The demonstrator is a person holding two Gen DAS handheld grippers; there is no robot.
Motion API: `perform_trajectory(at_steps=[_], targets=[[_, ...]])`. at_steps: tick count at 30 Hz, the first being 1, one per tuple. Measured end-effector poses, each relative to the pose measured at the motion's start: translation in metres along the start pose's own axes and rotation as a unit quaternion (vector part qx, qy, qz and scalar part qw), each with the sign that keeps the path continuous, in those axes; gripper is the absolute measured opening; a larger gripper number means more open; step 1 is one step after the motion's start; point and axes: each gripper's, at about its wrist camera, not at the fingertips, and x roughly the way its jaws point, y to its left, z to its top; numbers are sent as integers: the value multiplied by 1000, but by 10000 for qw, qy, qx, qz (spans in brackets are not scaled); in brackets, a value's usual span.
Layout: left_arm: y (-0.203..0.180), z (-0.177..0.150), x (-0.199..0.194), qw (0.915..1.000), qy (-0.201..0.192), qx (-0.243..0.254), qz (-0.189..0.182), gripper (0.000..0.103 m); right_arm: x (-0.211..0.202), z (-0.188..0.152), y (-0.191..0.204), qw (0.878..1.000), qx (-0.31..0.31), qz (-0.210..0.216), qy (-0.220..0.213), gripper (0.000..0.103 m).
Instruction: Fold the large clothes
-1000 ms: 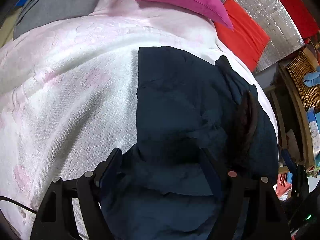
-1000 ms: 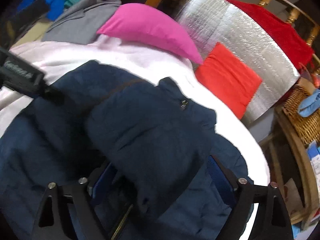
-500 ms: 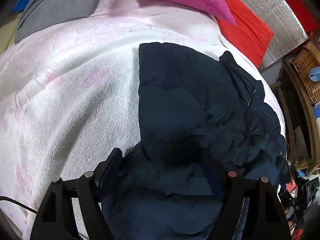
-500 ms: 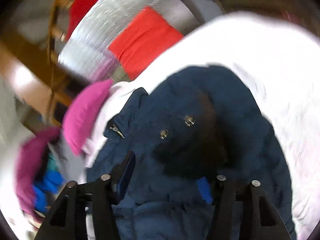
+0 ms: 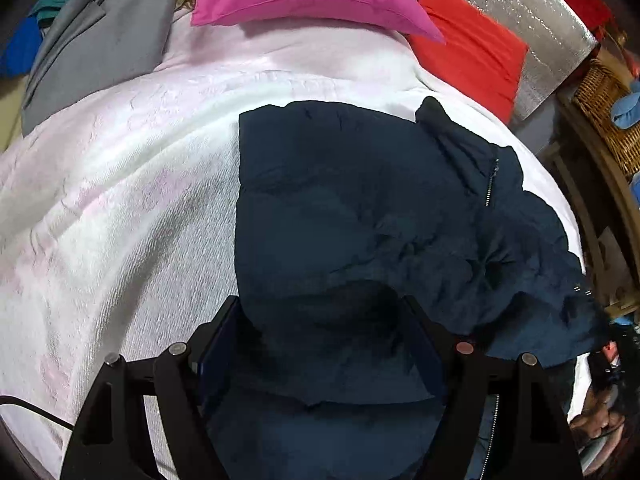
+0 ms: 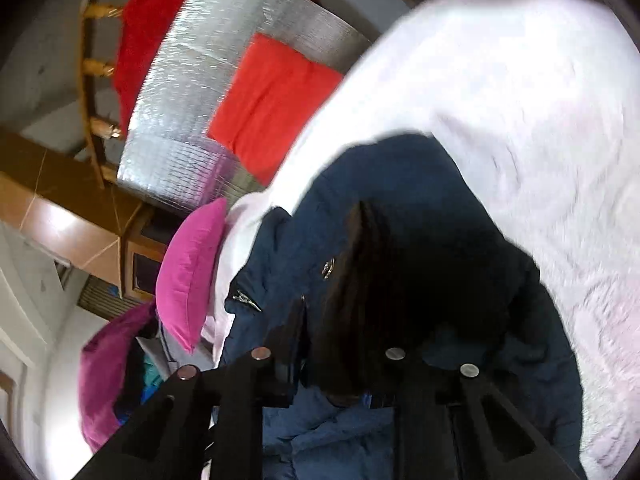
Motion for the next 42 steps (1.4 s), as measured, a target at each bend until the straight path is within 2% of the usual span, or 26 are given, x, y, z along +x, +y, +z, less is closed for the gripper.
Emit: perform_trajectory(at_steps=[4, 6, 8, 11, 12, 13, 15, 16, 18, 20, 21, 22, 27, 30, 32, 34, 39, 42], targets=[[-4, 0, 7, 9999, 53, 63, 121, 79, -10, -4, 18, 9963, -695, -374, -350, 20], [-9, -1, 10, 9995, 70, 215, 237, 80, -3, -5, 14, 9942, -821, -652, -244, 20], [-14, -2, 11, 9989, 56, 334, 329, 80, 13, -6, 0, 9925, -729, -973, 131, 23], [-14, 0, 11, 9990, 49, 322, 301, 80, 8, -7, -10, 9952, -537, -802, 185, 27], [-14, 0, 12, 9990, 38, 324, 305, 80, 6, -7, -10, 9955, -517, -770, 193, 38], [-15, 0, 12, 9989, 14, 342, 323, 80, 2, -7, -9, 9966, -446, -653, 216, 59], [-17, -2, 9, 9984, -42, 405, 380, 80, -2, -8, -4, 9983, -404, -395, 168, 80], [-20, -3, 9, 9981, -71, 452, 422, 80, -5, -10, 3, 9980, -526, -346, 60, 80], [-22, -3, 9, 9975, -113, 509, 481, 80, 0, -12, 17, 9938, -964, -548, 48, 77], [-22, -3, 8, 9973, -145, 519, 500, 80, 7, -15, 22, 9904, -1188, -696, 153, 48], [-22, -3, 7, 9971, -167, 530, 511, 80, 13, -17, 22, 9888, -1240, -796, 245, 28], [-21, -3, 8, 9970, -190, 545, 509, 80, 11, -17, 19, 9879, -1243, -893, 248, 22], [-22, -4, 3, 9960, -324, 632, 541, 80, -5, -19, 19, 9864, -1344, -883, -327, 17], [-30, -5, -3, 9913, -585, 859, 809, 80, -8, -20, 28, 9787, -1633, -1102, -570, 17], [-36, -6, -7, 9867, -756, 1050, 986, 80, 3, -21, 28, 9716, -1842, -1400, -502, 17], [-41, -7, -10, 9829, -896, 1183, 1090, 80, 11, -21, 21, 9719, -1776, -1501, -361, 17], [-51, -7, -11, 9729, -1155, 1502, 1325, 80, 11, -18, 8, 9802, -1490, -1292, -167, 20], [-55, -7, -11, 9717, -1196, 1544, 1332, 80, 9, -13, 6, 9850, -1312, -1121, 5, 25]])
